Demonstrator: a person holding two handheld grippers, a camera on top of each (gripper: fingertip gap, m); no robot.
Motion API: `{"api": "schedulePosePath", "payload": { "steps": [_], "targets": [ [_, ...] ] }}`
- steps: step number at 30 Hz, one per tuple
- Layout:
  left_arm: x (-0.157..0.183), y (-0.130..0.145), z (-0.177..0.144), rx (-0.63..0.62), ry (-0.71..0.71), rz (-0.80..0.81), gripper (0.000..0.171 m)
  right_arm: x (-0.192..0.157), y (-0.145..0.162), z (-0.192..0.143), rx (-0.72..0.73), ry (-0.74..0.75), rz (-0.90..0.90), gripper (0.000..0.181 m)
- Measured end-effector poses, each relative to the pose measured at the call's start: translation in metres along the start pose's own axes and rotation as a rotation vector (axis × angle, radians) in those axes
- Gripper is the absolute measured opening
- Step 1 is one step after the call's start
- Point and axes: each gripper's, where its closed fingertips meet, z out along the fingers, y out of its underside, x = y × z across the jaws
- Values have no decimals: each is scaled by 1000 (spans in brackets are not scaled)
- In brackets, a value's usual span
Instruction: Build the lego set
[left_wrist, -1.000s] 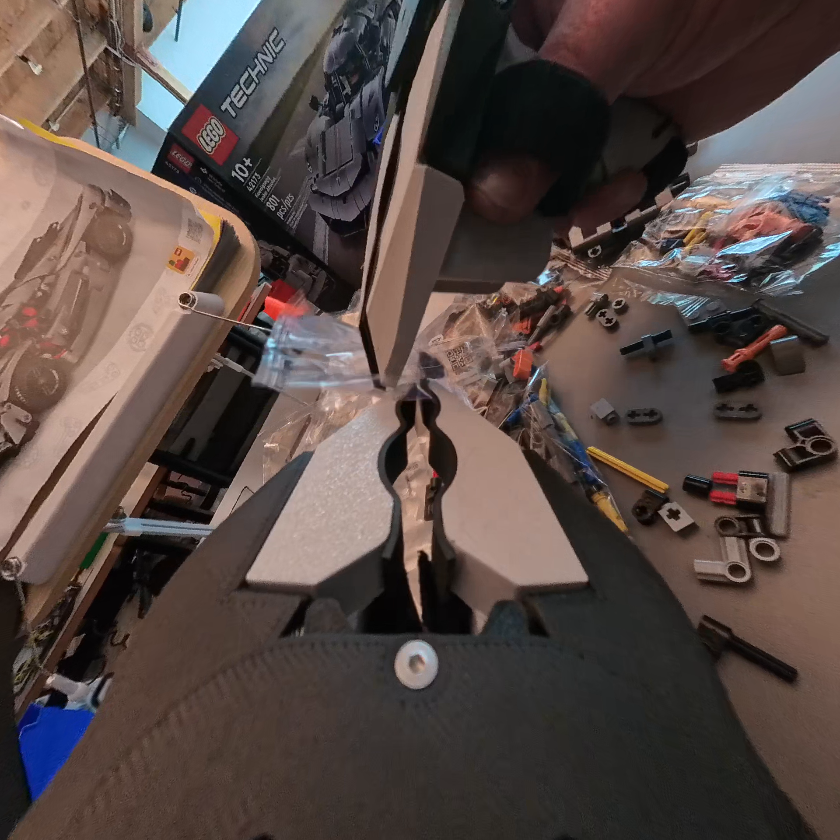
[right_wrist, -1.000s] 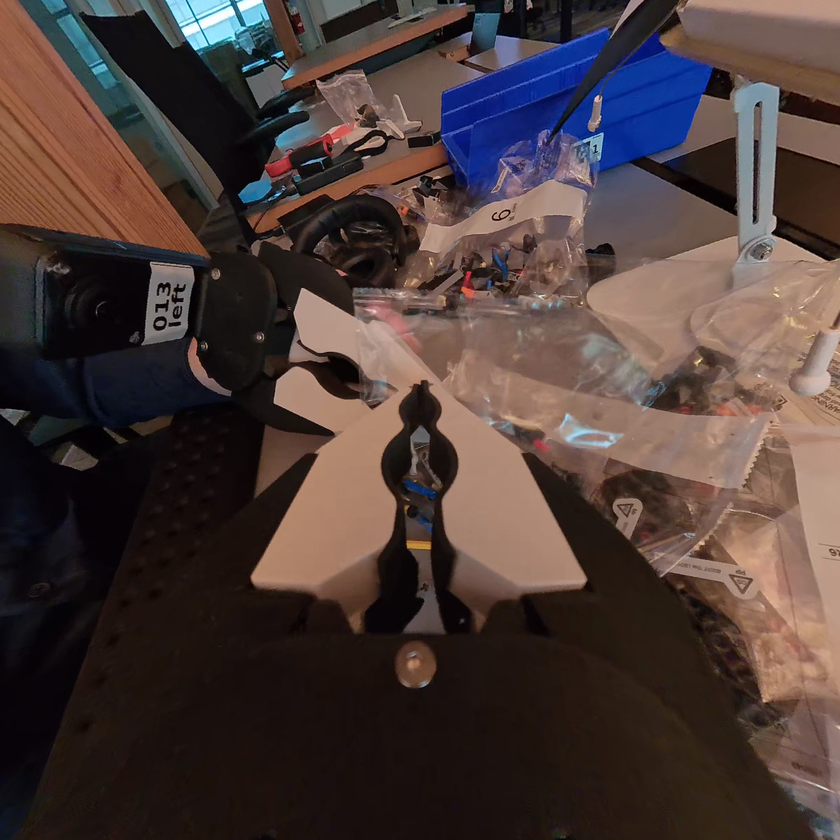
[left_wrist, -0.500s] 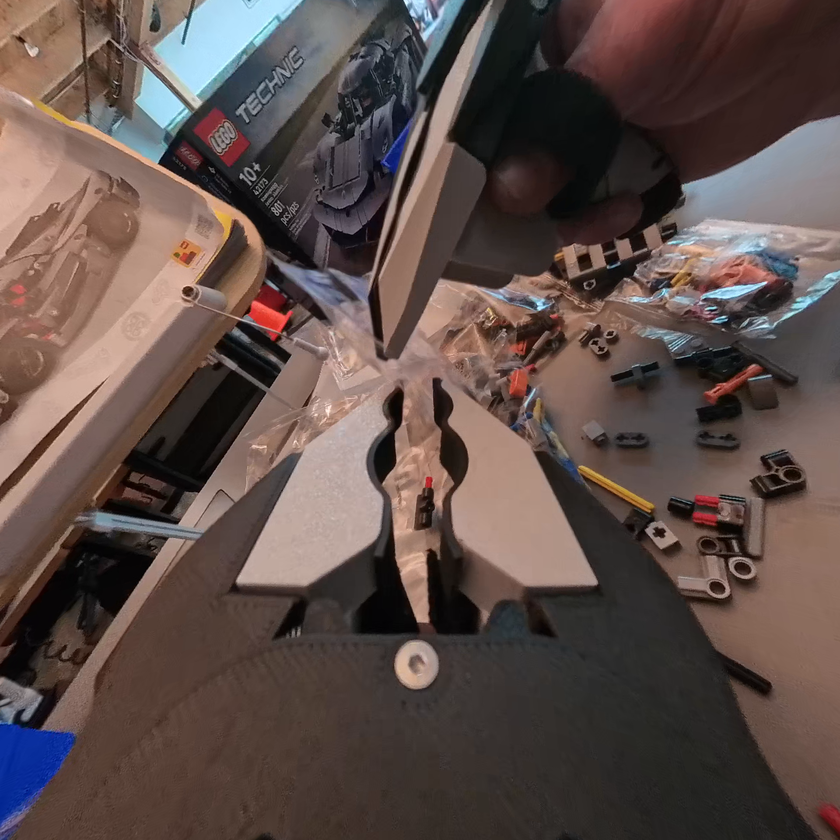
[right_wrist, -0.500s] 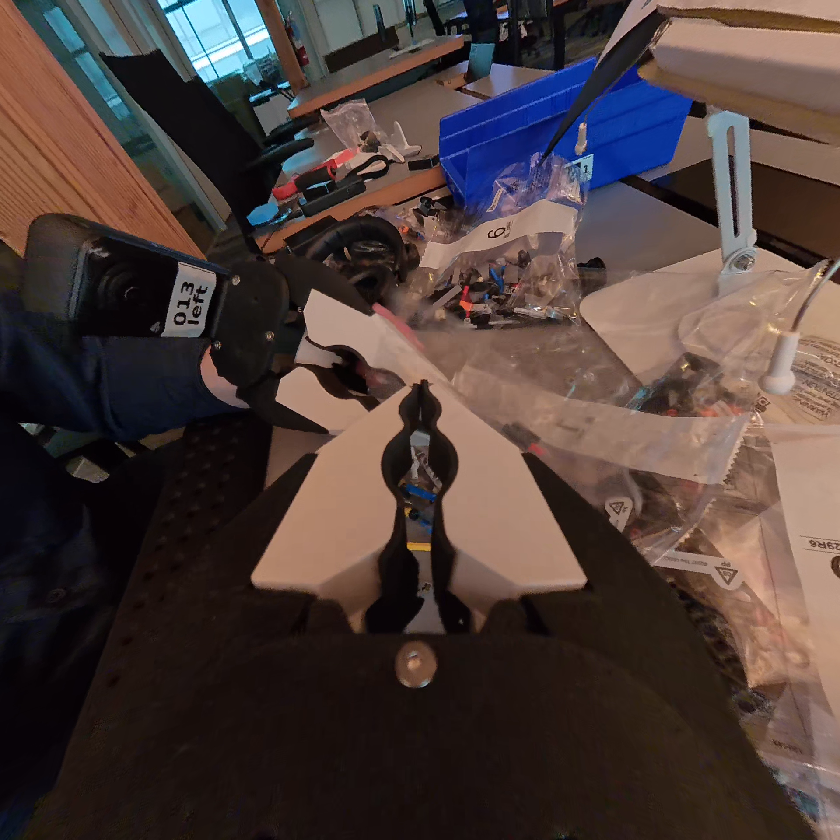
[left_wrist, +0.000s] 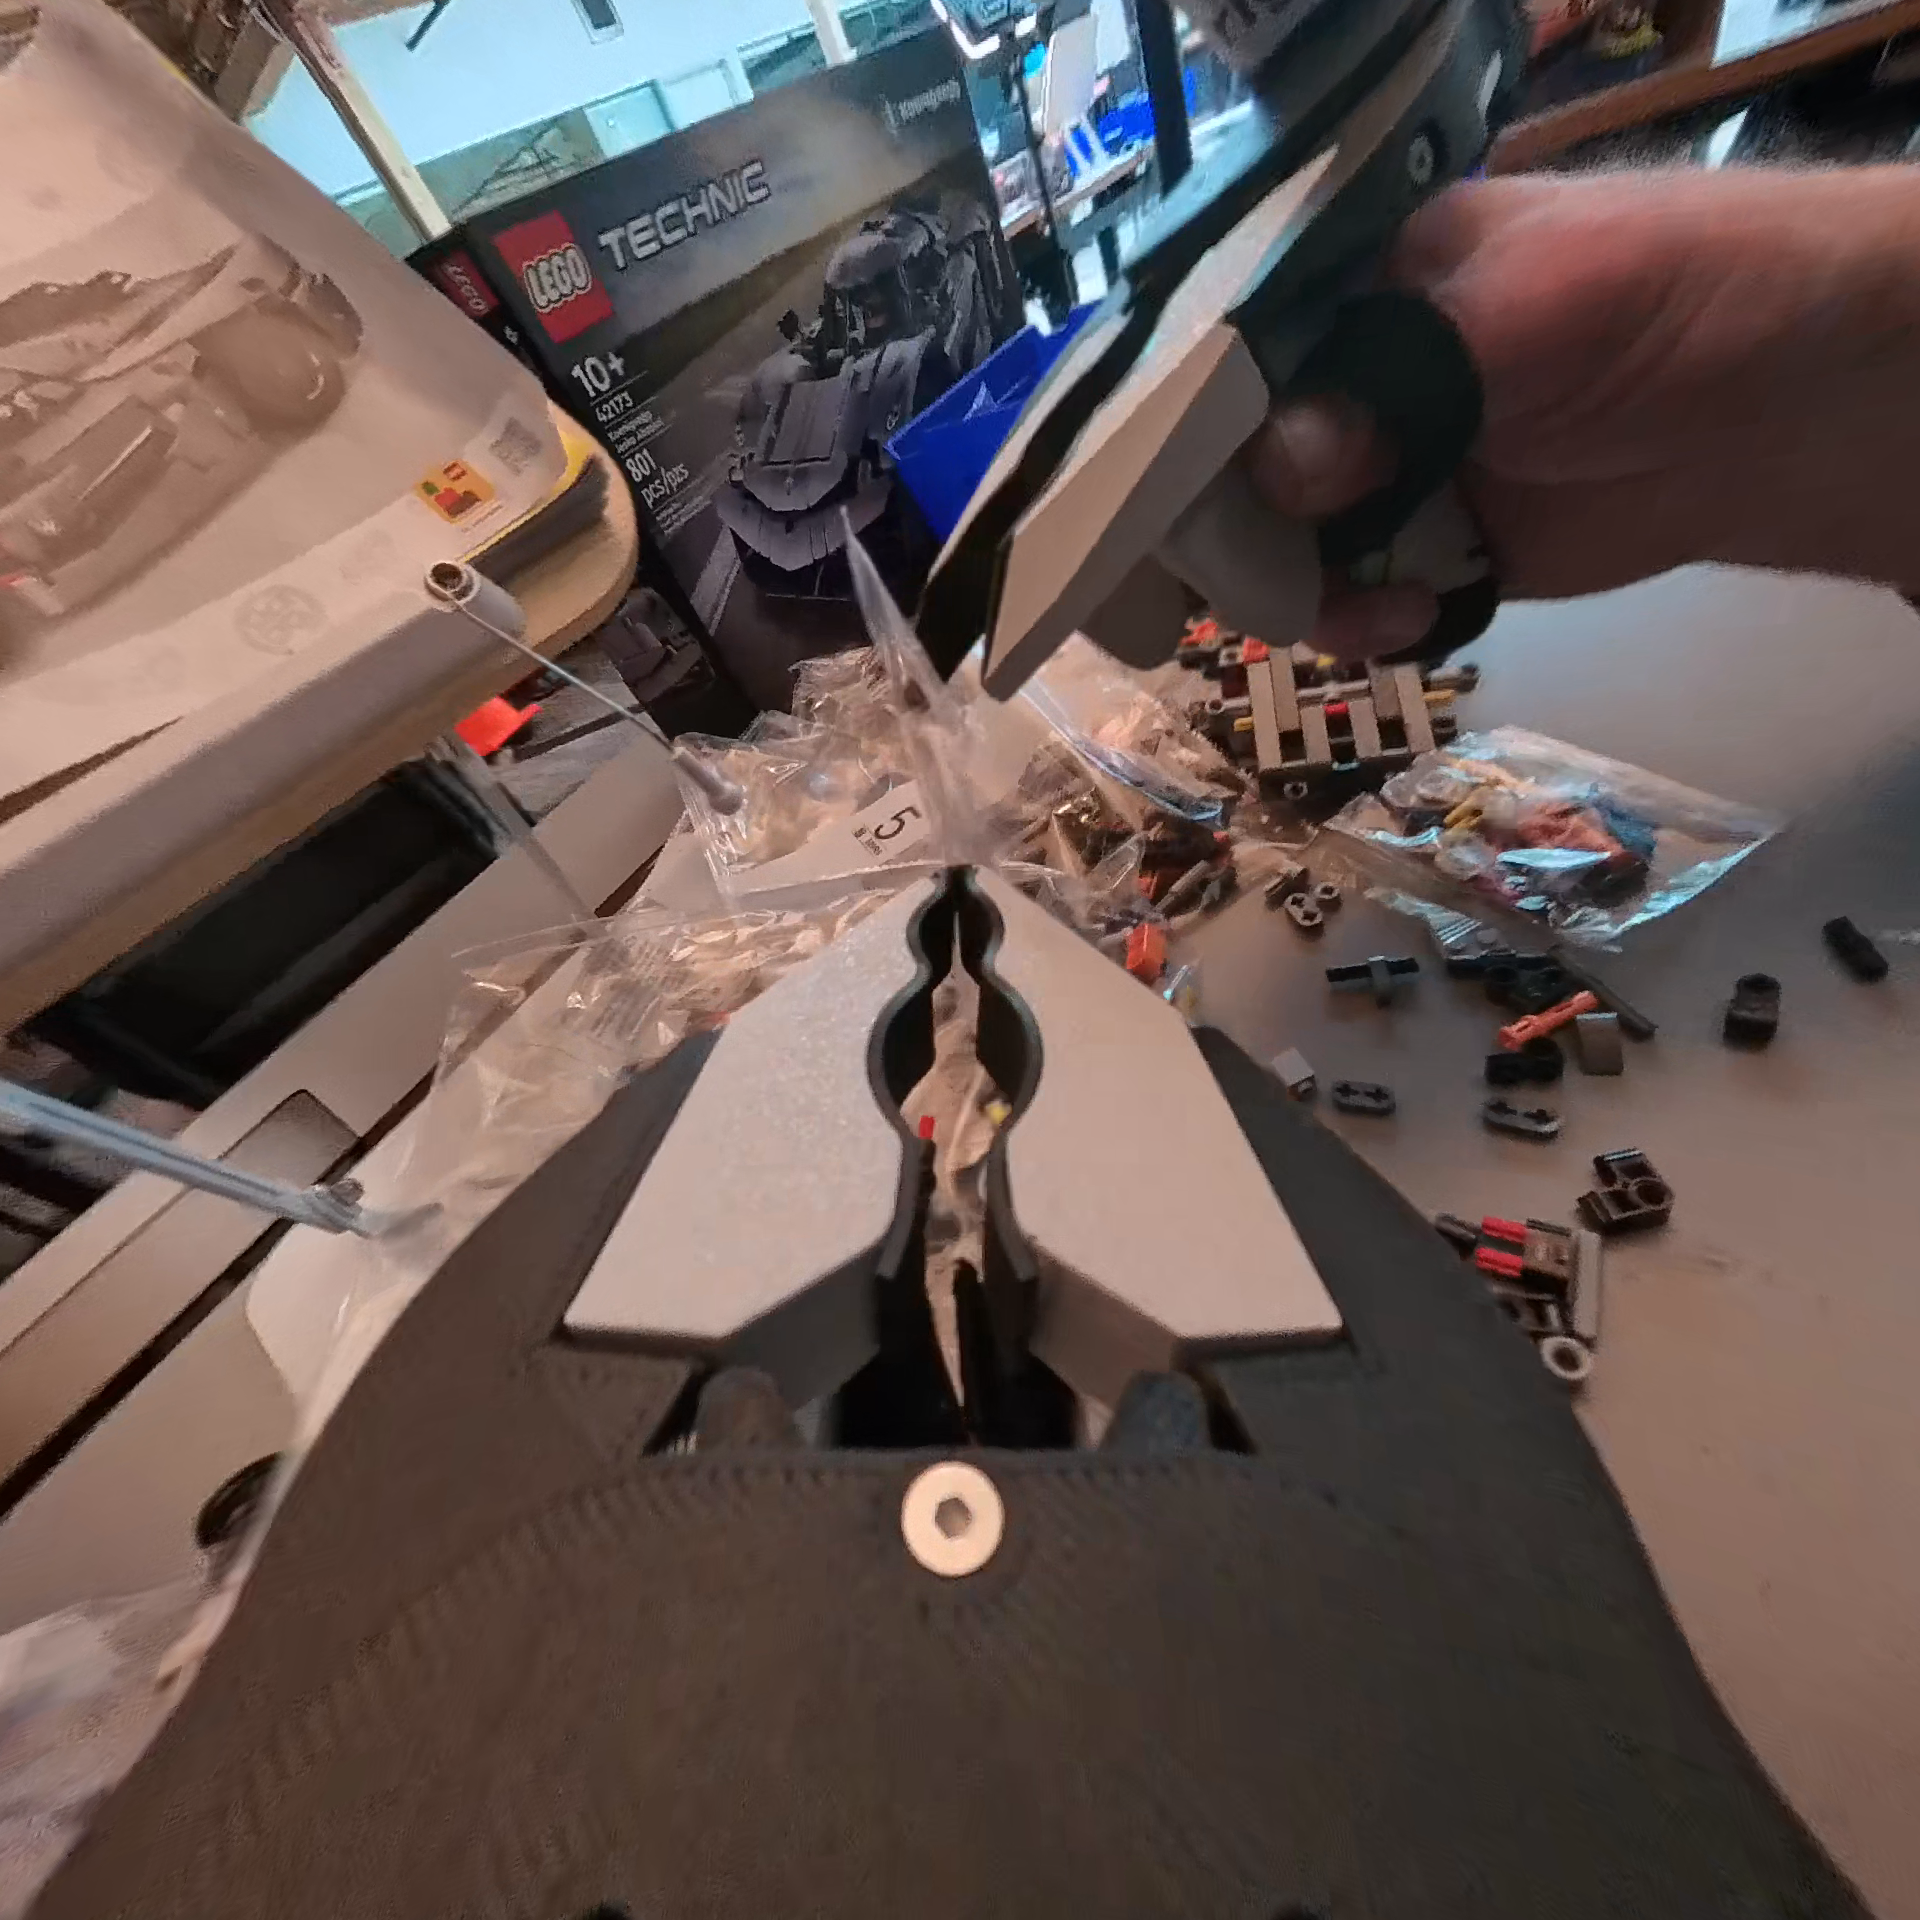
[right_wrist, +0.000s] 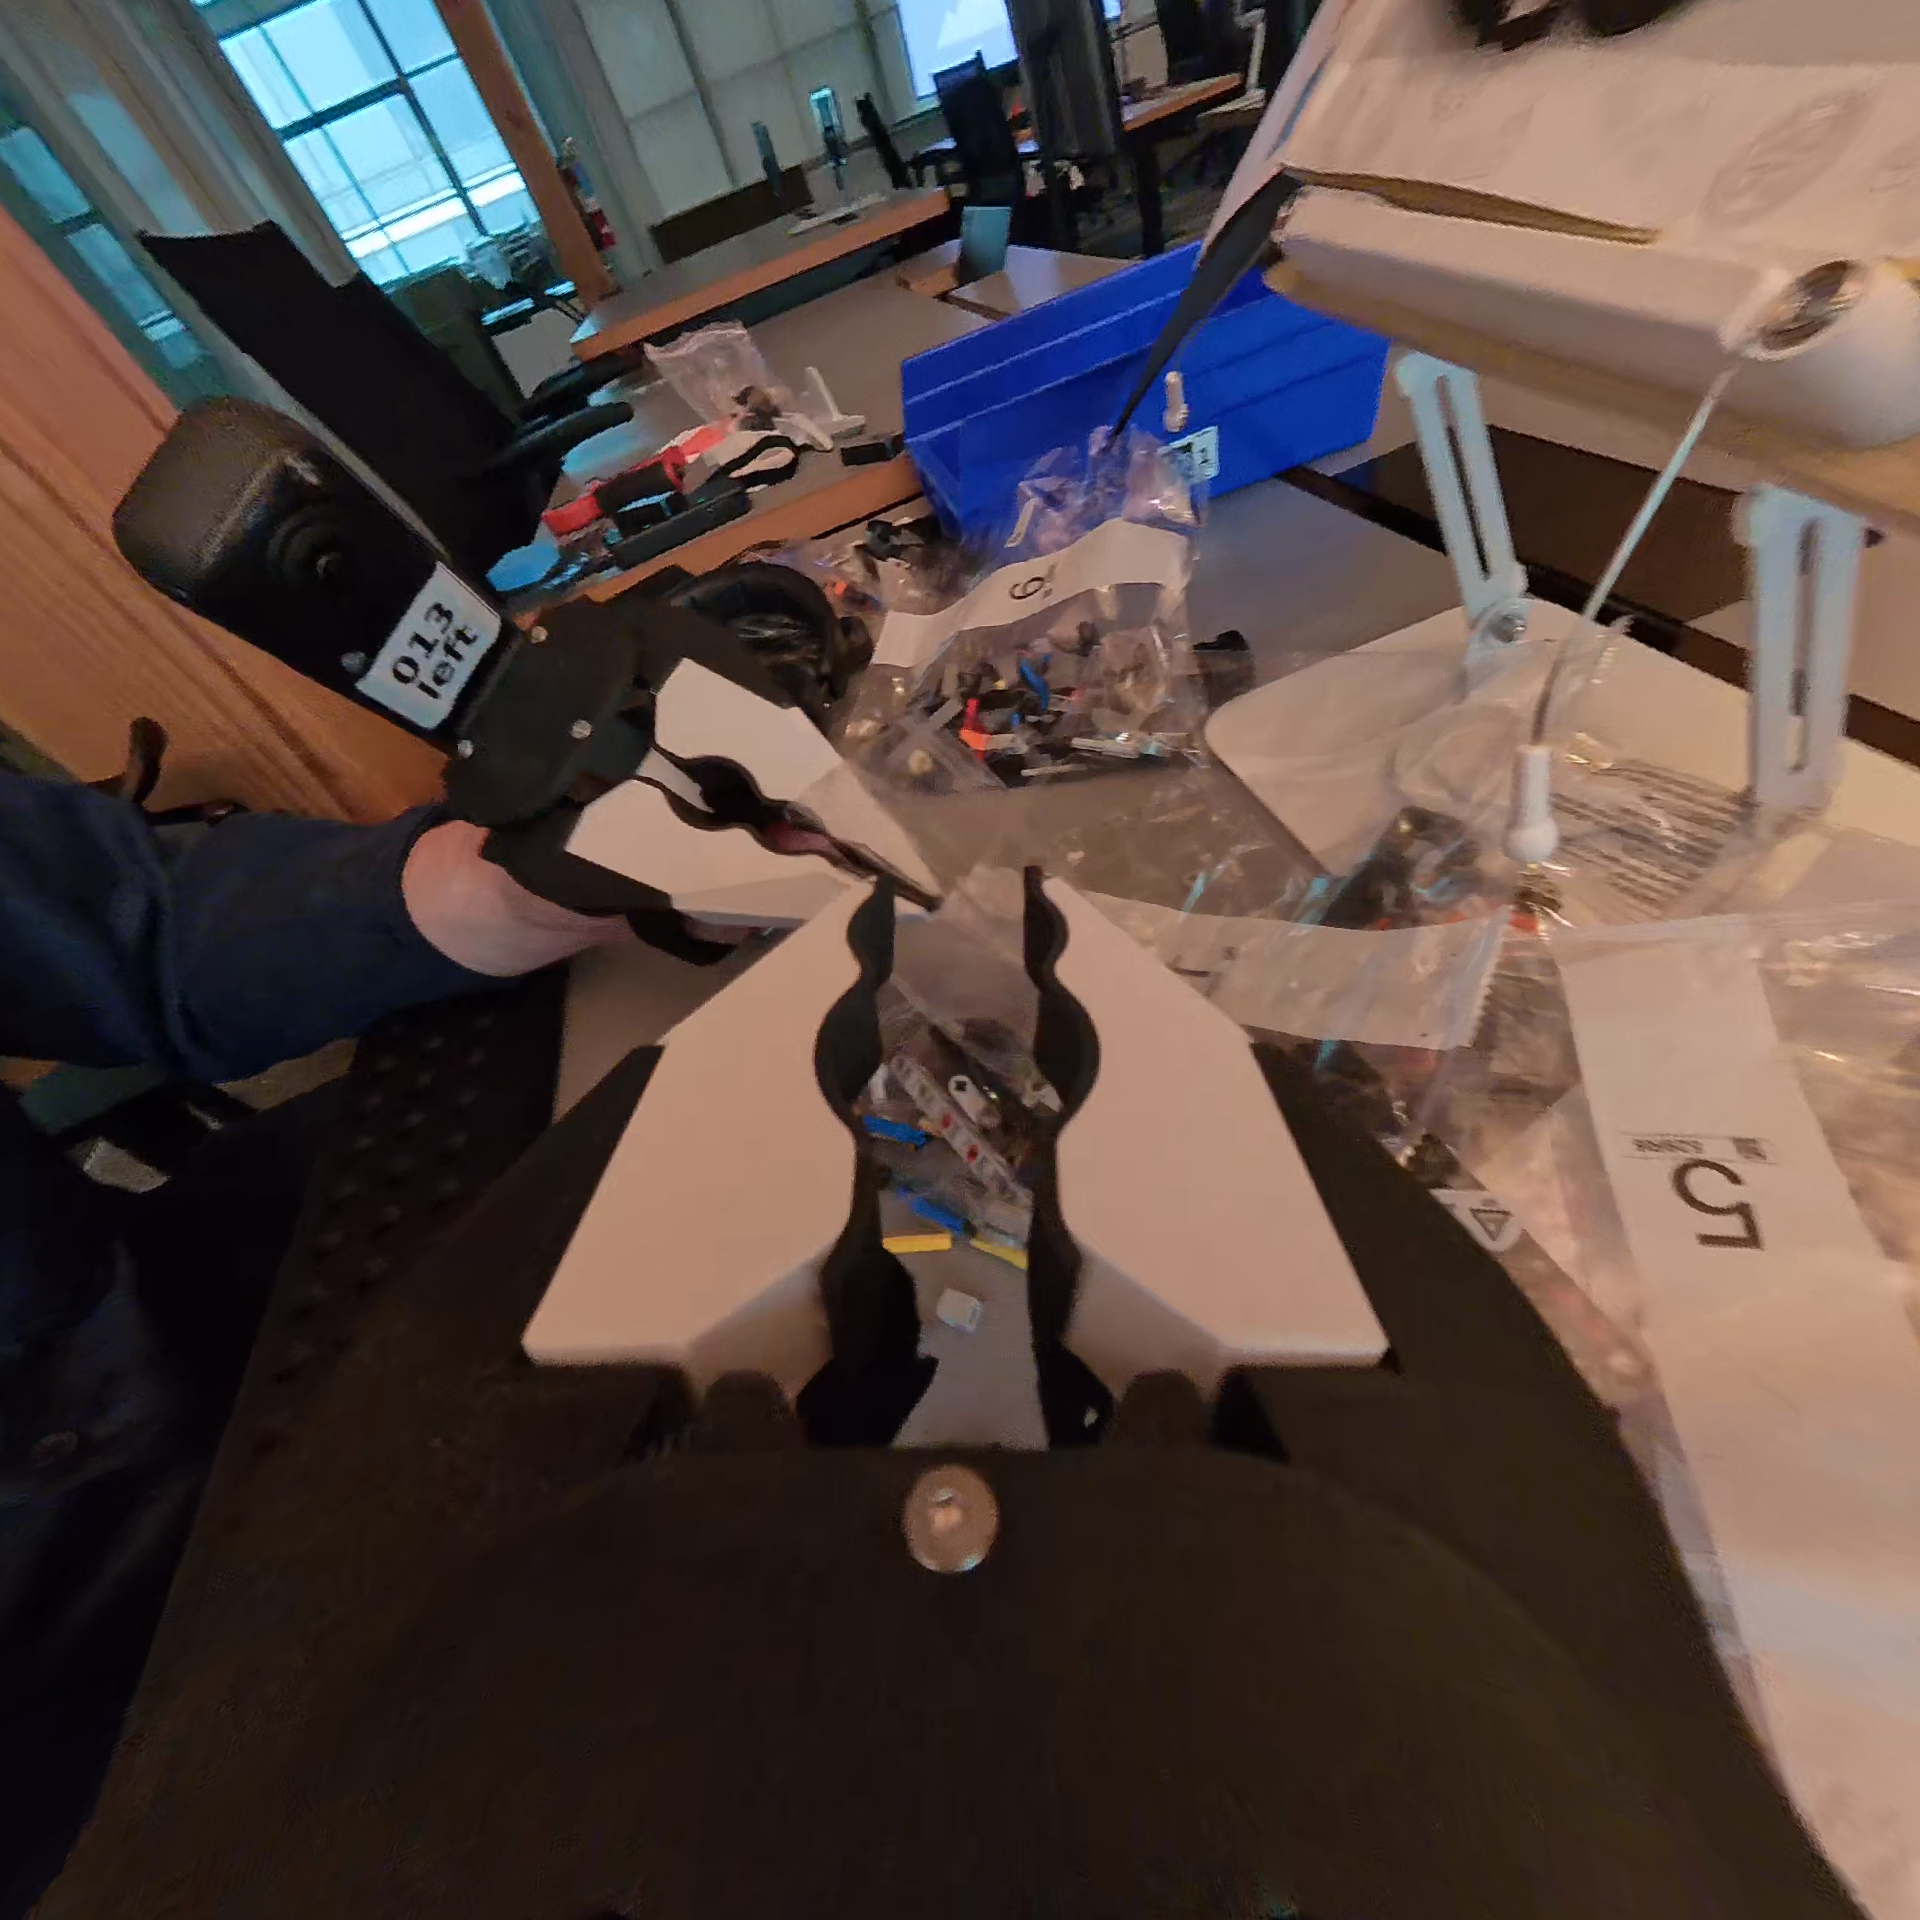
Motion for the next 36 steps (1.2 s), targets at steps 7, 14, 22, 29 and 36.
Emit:
{"api": "schedulePosePath", "payload": {
  "steps": [7,14,22,29,36],
  "targets": [
    [-5,-11,-8,115,120,-272,0,4,21,16,-99,1,5,50],
    [1,-19,-13,195,275,-457,0,-8,25,25,-100,-87,24,49],
    [2,-19,-13,204,295,-488,0,-19,33,27,-145,-132,-22,3],
    [-9,-20,-15,232,254,-520,16,-14,20,18,-70,-136,15,0],
    [-20,-13,-15,229,234,-591,18,-17,8,11,3,-172,42,0]
  ]
}}
